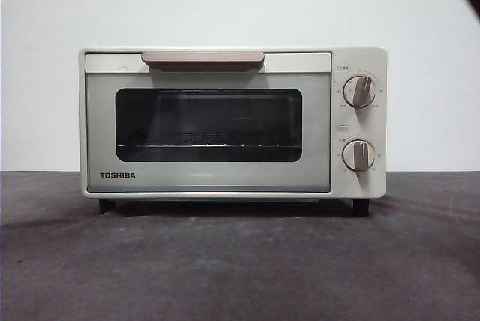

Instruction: The left arm flap open the oven, the right arm pick bread and place it into oven, the left arm flap close the oven

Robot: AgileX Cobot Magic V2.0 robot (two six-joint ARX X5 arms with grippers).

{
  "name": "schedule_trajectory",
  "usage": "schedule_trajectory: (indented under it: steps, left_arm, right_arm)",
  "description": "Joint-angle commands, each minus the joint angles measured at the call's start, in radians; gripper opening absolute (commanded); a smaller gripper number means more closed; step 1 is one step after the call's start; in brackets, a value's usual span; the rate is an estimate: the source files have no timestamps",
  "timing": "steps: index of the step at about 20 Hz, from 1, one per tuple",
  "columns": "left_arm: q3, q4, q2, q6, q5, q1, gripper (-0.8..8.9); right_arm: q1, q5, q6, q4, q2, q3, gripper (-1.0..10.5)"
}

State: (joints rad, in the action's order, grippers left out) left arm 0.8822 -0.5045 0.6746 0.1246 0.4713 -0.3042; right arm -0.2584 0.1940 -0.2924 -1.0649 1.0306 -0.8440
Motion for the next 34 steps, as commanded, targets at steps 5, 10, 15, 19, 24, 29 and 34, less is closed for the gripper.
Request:
schedule_trajectory:
  steps: [5, 10, 15, 19, 24, 29, 34]
  left_arm:
    - [0.023, 0.010, 0.004, 0.000, 0.000, -0.005, 5.90]
    - [0.023, 0.010, 0.005, 0.000, 0.000, -0.005, 5.90]
    - [0.023, 0.011, 0.005, -0.001, -0.003, -0.005, 5.90]
    - [0.023, 0.011, 0.013, -0.011, -0.034, -0.005, 5.88]
    - [0.023, 0.010, 0.047, -0.008, -0.034, -0.005, 4.13]
    - [0.036, 0.040, 0.155, -0.009, -0.034, -0.005, 1.90]
    - [0.151, 0.064, 0.368, -0.086, -0.033, -0.036, 0.07]
  right_arm:
    - [-0.044, -0.055, -0.111, 0.183, 0.096, 0.138, 5.4]
    - [-0.044, -0.069, -0.115, 0.222, 0.181, 0.160, 5.3]
    - [-0.045, -0.027, -0.111, 0.243, 0.225, 0.160, 3.3]
    - [-0.045, -0.035, -0.082, 0.252, 0.224, 0.159, 2.0]
    - [-0.045, -0.008, -0.063, 0.191, 0.154, 0.108, 1.9]
    - [-0.045, -0.002, -0.044, 0.031, -0.027, -0.041, 1.9]
    - [-0.045, 0.076, -0.040, -0.097, -0.201, -0.169, 1.9]
